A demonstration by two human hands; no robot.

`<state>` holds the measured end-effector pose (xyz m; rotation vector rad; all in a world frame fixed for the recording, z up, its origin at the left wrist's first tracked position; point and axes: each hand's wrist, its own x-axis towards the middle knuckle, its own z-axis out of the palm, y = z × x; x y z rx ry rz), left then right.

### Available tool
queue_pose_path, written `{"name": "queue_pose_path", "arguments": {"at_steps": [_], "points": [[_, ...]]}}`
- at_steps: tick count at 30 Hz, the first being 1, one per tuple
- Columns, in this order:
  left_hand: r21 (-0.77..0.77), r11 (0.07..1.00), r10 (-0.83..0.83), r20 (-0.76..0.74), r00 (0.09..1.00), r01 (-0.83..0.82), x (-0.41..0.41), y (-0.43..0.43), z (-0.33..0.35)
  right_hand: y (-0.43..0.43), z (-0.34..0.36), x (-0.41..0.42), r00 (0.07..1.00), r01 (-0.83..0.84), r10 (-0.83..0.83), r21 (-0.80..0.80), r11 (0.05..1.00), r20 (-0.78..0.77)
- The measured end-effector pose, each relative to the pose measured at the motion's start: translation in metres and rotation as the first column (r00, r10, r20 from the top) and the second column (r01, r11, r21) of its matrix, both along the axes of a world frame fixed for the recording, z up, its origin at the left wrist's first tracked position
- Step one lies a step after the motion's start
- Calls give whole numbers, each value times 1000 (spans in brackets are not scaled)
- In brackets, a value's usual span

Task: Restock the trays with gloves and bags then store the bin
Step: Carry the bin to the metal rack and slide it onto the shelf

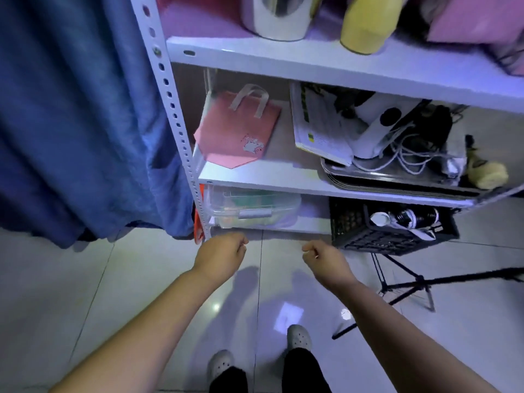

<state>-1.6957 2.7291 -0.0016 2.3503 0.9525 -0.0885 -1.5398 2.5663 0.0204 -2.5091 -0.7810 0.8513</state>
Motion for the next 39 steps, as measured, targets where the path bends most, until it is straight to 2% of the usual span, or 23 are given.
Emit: {"name": "queue_pose_path", "arguments": {"at_steps": [6, 10, 14, 21, 25, 28, 31, 33, 36, 39], "points": [[123, 981, -142, -77, 987, 151, -16, -13, 40, -39, 37, -39, 994, 101, -102, 26, 995, 48], [155, 976, -137, -101, 985, 152, -23, -20, 44, -48, 40, -45, 990, 122, -123, 13, 992, 68], [210, 956, -171, -162, 972, 203, -33, -14, 24, -46, 20, -45, 989, 124, -124, -6, 992, 84], [275, 878, -261, -410, 874, 391, -9, 44, -47, 4, -44, -32, 992, 110, -105, -74, 991, 65], [265, 855, -332, -378, 864, 445, 30, 96, -107, 52, -101, -4, 984, 131, -121, -78, 988, 129], [264, 785, -438, -404, 803, 561, 53, 131, -145, 87, -147, 15, 980, 151, -144, -46, 987, 135], [285, 721, -508, -401, 762, 631, 66, 154, -178, 115, -184, 28, 975, 93, -96, 23, 995, 200], [332, 699, -552, -312, 773, 634, 68, 164, -192, 131, -201, 36, 964, 37, -43, 27, 999, 262], [377, 701, -552, -250, 795, 605, 67, 175, -203, 146, -222, 47, 912, -49, 38, 17, 999, 408], [348, 709, -549, -272, 790, 613, 70, 186, -209, 150, -234, 45, 895, -62, 62, -14, 998, 442]]}}
